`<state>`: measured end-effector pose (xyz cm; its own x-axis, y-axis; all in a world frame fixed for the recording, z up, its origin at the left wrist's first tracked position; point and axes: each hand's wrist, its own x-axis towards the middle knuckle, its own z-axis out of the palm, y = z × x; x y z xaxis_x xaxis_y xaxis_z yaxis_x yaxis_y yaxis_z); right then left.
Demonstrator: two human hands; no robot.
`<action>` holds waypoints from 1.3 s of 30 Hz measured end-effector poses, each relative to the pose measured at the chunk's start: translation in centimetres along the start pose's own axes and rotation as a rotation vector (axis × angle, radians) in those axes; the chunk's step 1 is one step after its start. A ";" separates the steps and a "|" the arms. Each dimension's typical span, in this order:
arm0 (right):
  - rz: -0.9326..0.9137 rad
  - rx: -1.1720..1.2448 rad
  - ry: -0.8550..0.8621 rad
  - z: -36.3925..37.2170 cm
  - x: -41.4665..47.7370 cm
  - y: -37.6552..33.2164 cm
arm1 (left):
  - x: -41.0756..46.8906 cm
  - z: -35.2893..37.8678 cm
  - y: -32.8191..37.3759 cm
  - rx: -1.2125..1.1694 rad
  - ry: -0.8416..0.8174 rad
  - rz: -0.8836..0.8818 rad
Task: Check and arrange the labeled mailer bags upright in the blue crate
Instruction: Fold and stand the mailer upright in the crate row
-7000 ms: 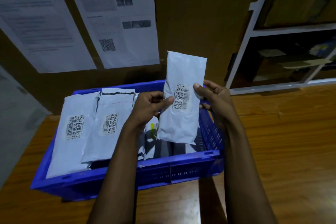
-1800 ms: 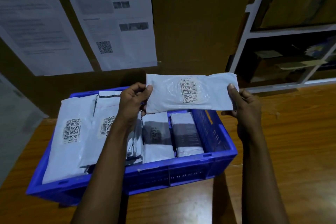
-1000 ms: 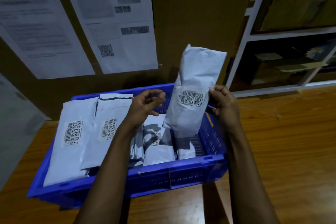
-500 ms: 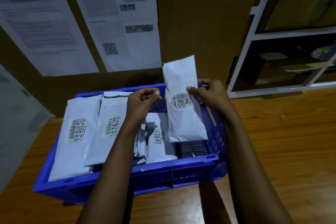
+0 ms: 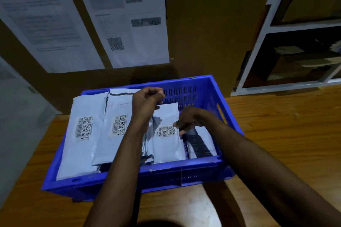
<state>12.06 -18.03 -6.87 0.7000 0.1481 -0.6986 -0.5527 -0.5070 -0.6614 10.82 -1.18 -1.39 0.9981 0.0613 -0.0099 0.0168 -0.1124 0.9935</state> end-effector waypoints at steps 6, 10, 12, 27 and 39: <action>-0.126 -0.554 0.320 -0.7 1.2 0.4 | -0.1 0.5 -0.5 0.111 -0.074 0.031; -0.575 -0.724 0.353 0.0 1.0 0.5 | -0.1 0.7 -0.6 0.189 -0.086 0.054; -0.718 -0.814 0.226 0.9 1.3 0.5 | 0.0 0.7 -0.7 0.186 -0.079 0.056; -0.520 -1.223 0.097 4.9 1.6 0.3 | -0.4 0.8 -0.7 0.278 -0.096 0.075; -0.588 -0.584 0.368 -2.1 0.1 0.9 | -0.3 0.9 -0.9 0.317 -0.120 0.091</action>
<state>12.55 -20.30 -6.94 0.9525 0.2897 -0.0940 0.1870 -0.7998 -0.5704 10.61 -2.01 -2.36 0.9959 -0.0785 0.0451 -0.0738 -0.4154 0.9066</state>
